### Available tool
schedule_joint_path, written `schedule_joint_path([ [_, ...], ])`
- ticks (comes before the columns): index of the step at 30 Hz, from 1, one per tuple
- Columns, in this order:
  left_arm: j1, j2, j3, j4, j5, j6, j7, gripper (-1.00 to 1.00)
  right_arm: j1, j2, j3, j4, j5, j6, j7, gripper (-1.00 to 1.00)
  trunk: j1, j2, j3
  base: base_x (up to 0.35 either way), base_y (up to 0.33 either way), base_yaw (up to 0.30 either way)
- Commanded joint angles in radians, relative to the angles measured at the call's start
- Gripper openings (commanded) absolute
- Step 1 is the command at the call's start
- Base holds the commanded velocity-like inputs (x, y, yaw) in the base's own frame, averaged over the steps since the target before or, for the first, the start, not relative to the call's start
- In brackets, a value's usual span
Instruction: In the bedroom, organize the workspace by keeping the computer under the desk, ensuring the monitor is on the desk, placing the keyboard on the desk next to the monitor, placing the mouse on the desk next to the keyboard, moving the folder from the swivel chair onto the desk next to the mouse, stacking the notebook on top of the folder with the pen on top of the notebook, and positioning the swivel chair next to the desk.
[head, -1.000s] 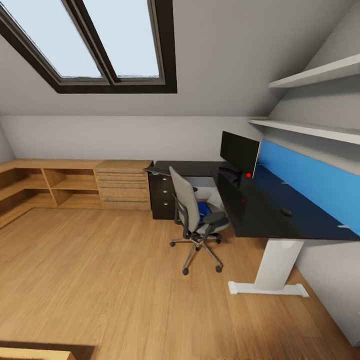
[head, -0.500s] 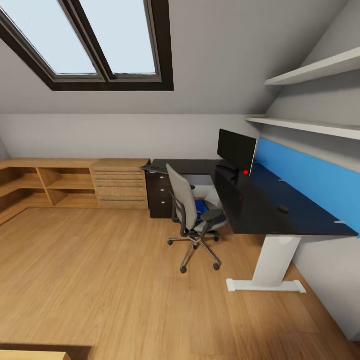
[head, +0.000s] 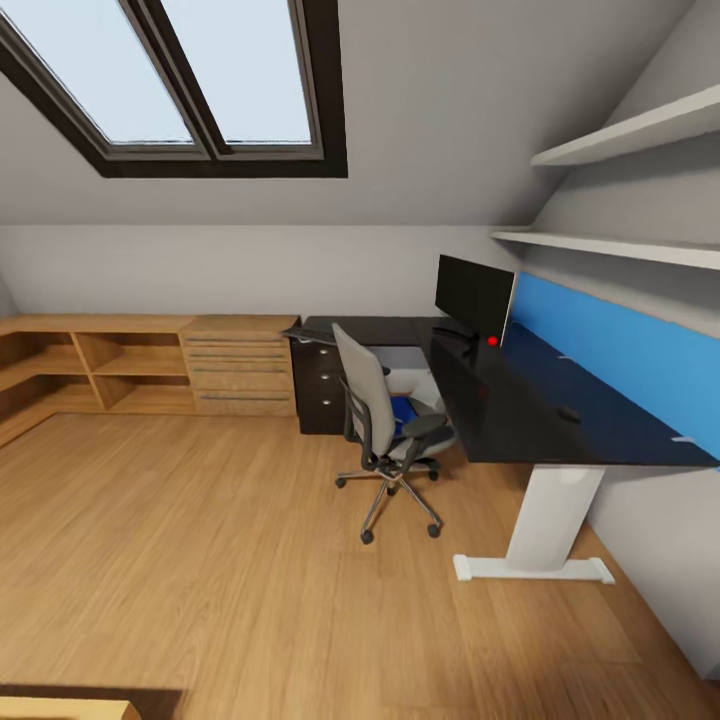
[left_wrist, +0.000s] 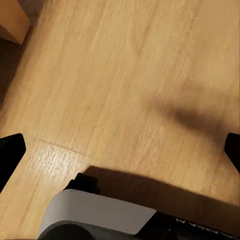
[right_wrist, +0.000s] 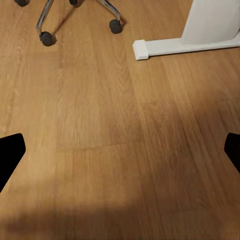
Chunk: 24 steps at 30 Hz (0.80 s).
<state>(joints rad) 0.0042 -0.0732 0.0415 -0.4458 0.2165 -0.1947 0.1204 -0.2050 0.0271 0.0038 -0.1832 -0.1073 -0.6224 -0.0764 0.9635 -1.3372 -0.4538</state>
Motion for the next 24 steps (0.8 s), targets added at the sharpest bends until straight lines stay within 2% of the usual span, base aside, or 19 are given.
schedule_joint_path([
  [1, 0.0, -0.001, 0.003, -0.002, 0.004, -0.001, 0.005, 1.0, -0.001, 0.0, 0.001, 0.001, -0.007, -0.003, 0.001, 1.0, 0.004, -0.008, -0.004, 0.0, 0.0, 0.0],
  [17, 0.0, -0.005, 0.0, -0.009, 0.002, -0.007, 0.028, 1.0, -0.001, 0.001, 0.006, 0.001, -0.005, -0.003, 0.006, 1.0, 0.065, -0.12, -0.054, 0.0, 0.0, 0.0],
  [24, -0.007, -0.006, 0.0, -0.111, 0.003, 0.007, 0.035, 1.0, -0.001, 0.026, 0.023, -0.011, 0.01, 0.0, 0.008, 1.0, 0.092, -0.169, -0.076, 0.0, 0.0, 0.0],
])
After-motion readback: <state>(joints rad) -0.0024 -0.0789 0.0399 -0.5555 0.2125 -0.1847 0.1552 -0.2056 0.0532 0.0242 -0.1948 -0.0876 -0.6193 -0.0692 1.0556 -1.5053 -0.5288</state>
